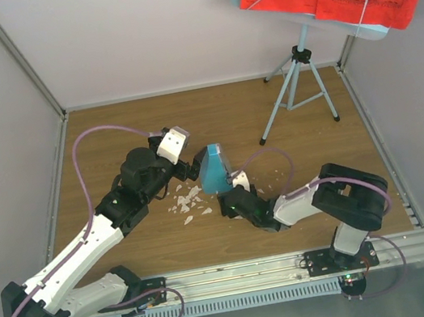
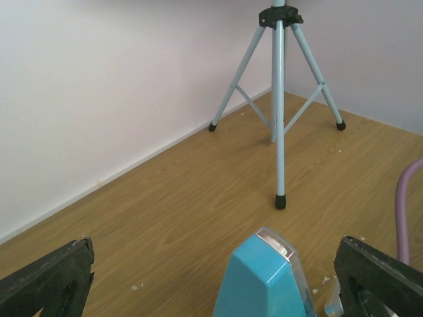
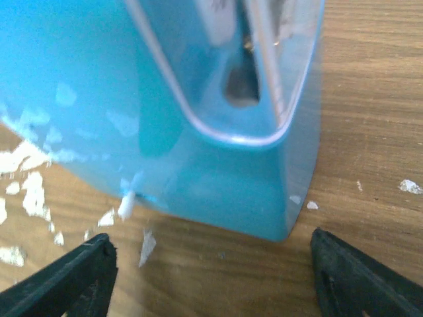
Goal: Pack up the instrument practice props
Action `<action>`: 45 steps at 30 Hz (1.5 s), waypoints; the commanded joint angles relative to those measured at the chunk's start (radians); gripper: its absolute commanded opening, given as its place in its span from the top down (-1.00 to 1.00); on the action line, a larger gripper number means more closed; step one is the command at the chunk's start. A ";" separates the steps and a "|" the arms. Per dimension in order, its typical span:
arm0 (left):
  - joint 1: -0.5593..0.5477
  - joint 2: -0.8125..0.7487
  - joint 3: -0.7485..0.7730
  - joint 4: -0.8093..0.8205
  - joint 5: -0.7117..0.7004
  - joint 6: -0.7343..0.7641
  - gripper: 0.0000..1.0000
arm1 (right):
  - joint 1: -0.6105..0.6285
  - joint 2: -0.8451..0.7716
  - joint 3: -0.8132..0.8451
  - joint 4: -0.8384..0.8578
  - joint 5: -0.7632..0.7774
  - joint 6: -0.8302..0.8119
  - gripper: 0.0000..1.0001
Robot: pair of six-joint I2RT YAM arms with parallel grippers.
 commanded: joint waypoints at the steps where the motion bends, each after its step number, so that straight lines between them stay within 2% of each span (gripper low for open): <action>1: 0.004 -0.001 -0.009 0.055 0.011 0.007 -0.98 | -0.002 -0.025 -0.067 -0.022 -0.028 -0.008 -0.76; 3: 0.004 0.000 -0.009 0.057 0.013 0.005 -0.98 | -0.002 -0.031 -0.076 -0.017 -0.021 -0.014 -0.98; 4: 0.004 0.001 -0.009 0.057 0.014 0.005 -0.98 | -0.002 -0.031 -0.079 -0.010 -0.019 -0.024 -0.99; 17: 0.004 0.008 -0.009 0.057 0.022 0.003 -0.98 | -0.049 0.012 -0.095 0.141 -0.094 -0.184 -0.99; 36: 0.005 0.002 -0.009 0.057 0.015 0.007 -0.98 | -0.056 0.129 -0.042 0.154 -0.065 -0.178 -0.98; 45: 0.006 0.001 -0.008 0.057 0.016 0.007 -0.98 | -0.057 0.126 -0.063 0.193 -0.094 -0.197 -0.42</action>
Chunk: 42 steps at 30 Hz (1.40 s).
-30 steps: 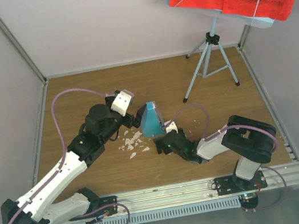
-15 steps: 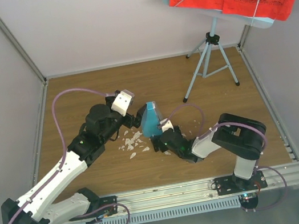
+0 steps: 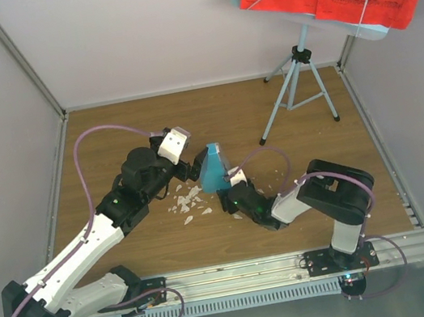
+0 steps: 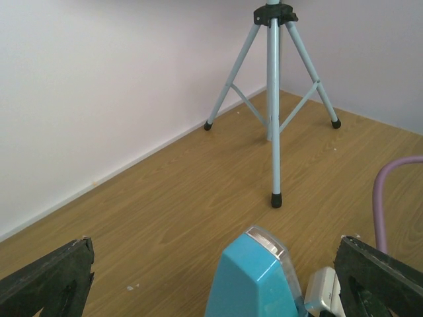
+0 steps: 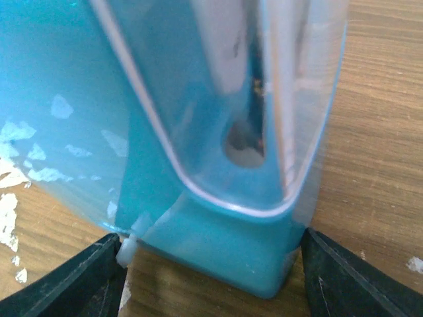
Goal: Pack up the instrument practice props
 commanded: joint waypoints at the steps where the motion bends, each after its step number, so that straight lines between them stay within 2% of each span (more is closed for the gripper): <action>1: 0.006 -0.004 -0.009 0.057 0.000 0.007 -0.98 | -0.002 0.036 -0.033 -0.042 -0.050 0.008 -0.38; 9: 0.005 -0.005 -0.009 0.057 0.001 0.008 -0.98 | -0.002 0.031 -0.041 -0.042 -0.050 0.012 -0.17; 13: 0.006 -0.004 -0.009 0.057 0.002 0.007 -0.98 | -0.002 0.026 -0.043 -0.044 -0.051 0.013 -0.16; 14: 0.006 -0.004 -0.009 0.056 0.000 0.008 -0.98 | -0.002 0.025 -0.043 -0.046 -0.050 0.013 -0.19; 21: 0.006 -0.009 -0.010 0.055 -0.008 0.007 -0.98 | -0.001 -0.065 -0.054 -0.086 -0.064 -0.008 -0.95; 25: 0.006 -0.014 -0.011 0.055 -0.009 0.005 -0.98 | -0.014 -0.233 -0.182 -0.026 -0.096 0.012 -0.99; 27: 0.006 -0.013 -0.011 0.056 -0.009 0.004 -0.98 | -0.039 -0.323 -0.242 -0.023 -0.131 0.036 -0.99; 30: 0.005 -0.012 -0.010 0.054 -0.012 0.001 -0.98 | -0.093 -0.458 -0.283 -0.106 -0.149 0.071 -0.99; 34: 0.006 -0.012 -0.010 0.052 -0.018 0.002 -0.98 | -0.233 -0.568 -0.288 -0.180 -0.250 0.106 -0.97; 37: 0.006 -0.011 -0.011 0.052 -0.020 0.002 -0.98 | -0.340 -0.572 -0.277 -0.166 -0.368 0.101 -0.78; 42: 0.006 -0.007 -0.012 0.050 -0.030 0.003 -0.98 | -0.375 -0.451 -0.170 -0.223 -0.421 0.070 -0.42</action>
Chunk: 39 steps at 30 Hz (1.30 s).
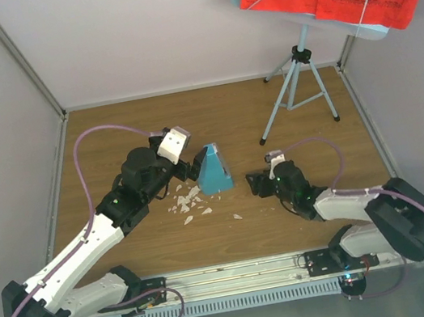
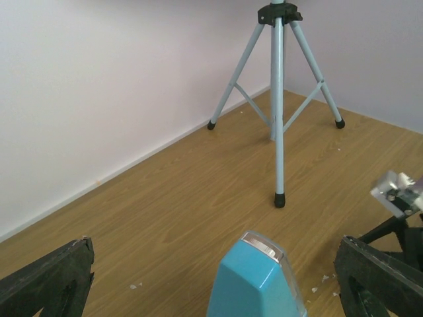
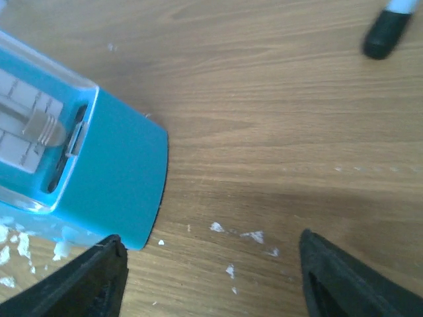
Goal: Pack up the instrument practice props
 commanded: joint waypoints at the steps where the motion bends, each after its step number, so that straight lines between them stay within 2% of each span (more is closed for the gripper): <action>1: 0.006 -0.007 -0.012 0.050 -0.022 0.003 -0.98 | -0.019 0.115 0.106 -0.060 -0.093 -0.018 -0.34; 4: 0.006 -0.008 -0.012 0.050 -0.023 0.004 -0.98 | -0.018 0.206 0.162 -0.046 -0.151 -0.023 -0.19; 8: 0.006 -0.011 -0.014 0.051 -0.030 0.008 -0.98 | -0.018 0.310 0.200 0.003 -0.207 -0.036 -0.10; 13: 0.006 -0.007 -0.014 0.052 -0.032 0.008 -0.98 | 0.001 0.381 0.223 0.059 -0.309 -0.101 -0.06; 28: 0.006 -0.004 -0.014 0.053 -0.038 0.011 -0.98 | 0.140 0.597 0.425 0.054 -0.330 -0.179 -0.05; 34: 0.006 -0.007 -0.014 0.054 -0.040 0.011 -0.98 | 0.137 0.547 0.403 0.060 -0.292 -0.180 -0.08; 39: 0.006 -0.008 -0.014 0.054 -0.031 0.008 -0.98 | 0.057 0.470 0.342 0.056 -0.316 -0.189 -0.13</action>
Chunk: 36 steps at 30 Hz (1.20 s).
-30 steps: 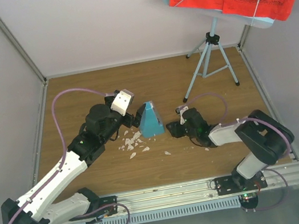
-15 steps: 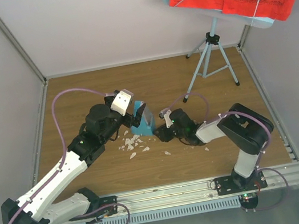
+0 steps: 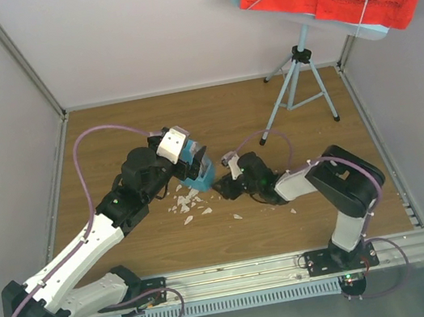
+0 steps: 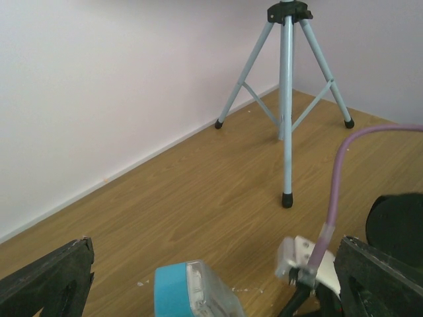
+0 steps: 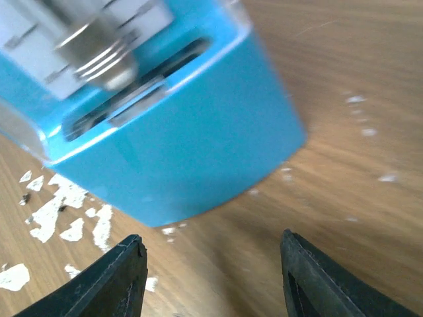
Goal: Pack up the instrument practice props
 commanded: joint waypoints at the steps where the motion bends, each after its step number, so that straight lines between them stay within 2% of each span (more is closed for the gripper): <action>1: 0.006 -0.010 -0.014 0.055 0.000 0.005 -0.98 | -0.074 -0.066 -0.039 -0.001 -0.016 -0.023 -0.14; 11: 0.006 -0.017 -0.015 0.054 -0.004 0.010 -0.98 | -0.186 0.020 0.164 -0.137 -0.034 -0.018 -0.17; 16: 0.006 -0.014 -0.013 0.052 -0.005 0.010 -0.98 | -0.207 0.147 0.348 -0.311 0.017 -0.024 -0.15; 19: 0.006 -0.014 -0.014 0.051 -0.006 0.011 -0.98 | -0.206 0.202 0.410 -0.347 -0.009 -0.047 -0.14; 28: 0.006 -0.006 -0.012 0.052 -0.002 0.007 -0.98 | -0.150 0.199 0.373 -0.326 -0.132 -0.152 -0.12; 36: 0.006 0.004 -0.011 0.052 0.001 0.003 -0.98 | -0.047 0.152 0.331 -0.325 -0.109 -0.132 -0.13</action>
